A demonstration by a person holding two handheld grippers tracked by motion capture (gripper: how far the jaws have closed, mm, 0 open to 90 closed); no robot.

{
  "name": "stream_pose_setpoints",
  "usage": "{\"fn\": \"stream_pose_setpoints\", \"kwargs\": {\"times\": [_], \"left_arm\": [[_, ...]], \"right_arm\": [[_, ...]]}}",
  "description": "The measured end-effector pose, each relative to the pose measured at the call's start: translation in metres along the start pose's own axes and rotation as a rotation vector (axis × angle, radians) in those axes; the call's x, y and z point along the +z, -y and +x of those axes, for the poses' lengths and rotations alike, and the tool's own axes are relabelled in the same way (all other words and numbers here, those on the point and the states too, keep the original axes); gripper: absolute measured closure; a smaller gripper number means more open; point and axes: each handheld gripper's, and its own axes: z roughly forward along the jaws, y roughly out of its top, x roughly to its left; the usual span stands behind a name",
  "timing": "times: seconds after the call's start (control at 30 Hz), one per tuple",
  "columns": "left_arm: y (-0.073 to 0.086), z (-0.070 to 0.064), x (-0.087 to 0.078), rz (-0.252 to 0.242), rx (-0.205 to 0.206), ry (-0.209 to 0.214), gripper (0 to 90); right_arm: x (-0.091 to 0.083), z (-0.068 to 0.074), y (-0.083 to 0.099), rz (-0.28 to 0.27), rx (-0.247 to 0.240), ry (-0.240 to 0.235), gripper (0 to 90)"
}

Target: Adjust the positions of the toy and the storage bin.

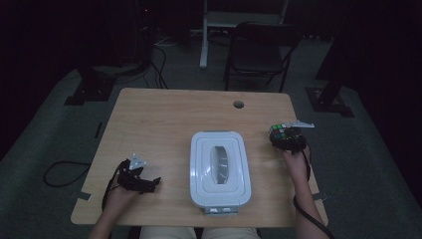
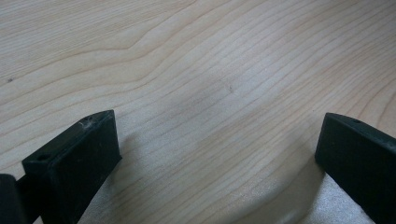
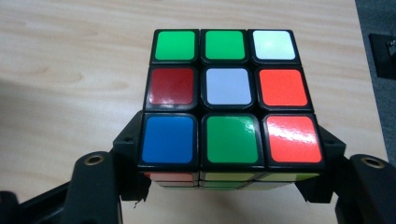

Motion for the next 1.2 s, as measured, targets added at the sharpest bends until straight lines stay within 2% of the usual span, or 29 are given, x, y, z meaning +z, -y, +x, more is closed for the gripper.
{"fn": "stream_pose_setpoints", "kwargs": {"times": [0.17,0.4,0.57,0.7,0.9,1.2], "left_arm": [[0.000,0.000,0.000,0.000,0.000,0.000,0.6],[0.000,0.001,0.000,-0.001,-0.010,-0.009,0.5],[0.000,0.000,0.000,-0.001,-0.017,-0.016,0.5],[0.000,0.000,0.000,-0.001,-0.023,-0.021,0.5],[0.000,0.000,0.000,-0.001,-0.022,-0.020,0.5],[0.001,0.000,0.000,-0.001,-0.019,-0.017,0.5]], "right_arm": [[-0.012,0.000,0.013,0.016,-0.016,0.001,33.9],[-0.032,0.004,0.032,-0.002,-0.029,-0.018,33.9],[-0.047,0.006,0.044,-0.005,-0.051,-0.003,33.9],[-0.057,0.008,0.056,0.004,-0.051,-0.005,33.9],[-0.066,0.010,0.072,0.022,-0.069,0.017,33.8],[-0.075,0.010,0.095,0.050,-0.040,0.031,33.8]]}}
